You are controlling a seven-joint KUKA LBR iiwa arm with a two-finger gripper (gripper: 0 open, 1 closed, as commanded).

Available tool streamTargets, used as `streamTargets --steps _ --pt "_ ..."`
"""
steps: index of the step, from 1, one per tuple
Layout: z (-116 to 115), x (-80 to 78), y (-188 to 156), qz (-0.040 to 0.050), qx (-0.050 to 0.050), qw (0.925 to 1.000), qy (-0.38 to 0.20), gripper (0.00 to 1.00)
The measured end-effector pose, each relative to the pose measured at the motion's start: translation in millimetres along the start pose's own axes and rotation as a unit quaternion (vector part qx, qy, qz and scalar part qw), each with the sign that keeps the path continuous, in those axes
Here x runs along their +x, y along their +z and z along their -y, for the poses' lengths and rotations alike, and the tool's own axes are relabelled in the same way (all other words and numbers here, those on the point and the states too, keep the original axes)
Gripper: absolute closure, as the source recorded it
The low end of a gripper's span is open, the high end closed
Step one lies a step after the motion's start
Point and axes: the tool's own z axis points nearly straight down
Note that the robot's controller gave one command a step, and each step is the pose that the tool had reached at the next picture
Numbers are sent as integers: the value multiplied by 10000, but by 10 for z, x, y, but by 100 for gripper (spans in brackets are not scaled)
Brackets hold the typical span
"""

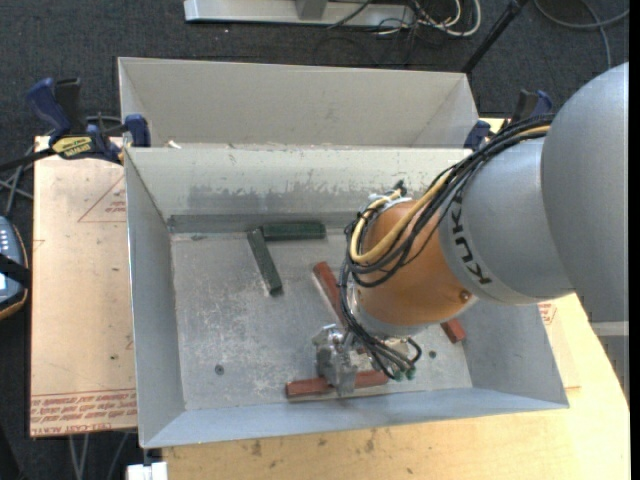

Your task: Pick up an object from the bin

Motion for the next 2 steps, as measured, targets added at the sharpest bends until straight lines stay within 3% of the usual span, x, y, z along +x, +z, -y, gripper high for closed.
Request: streamTargets --steps 1,2 --pt "-190 1 -980 -11 4 9997 -233 0" --pt "-335 -14 -1731 -2 5 9991 -412 0"
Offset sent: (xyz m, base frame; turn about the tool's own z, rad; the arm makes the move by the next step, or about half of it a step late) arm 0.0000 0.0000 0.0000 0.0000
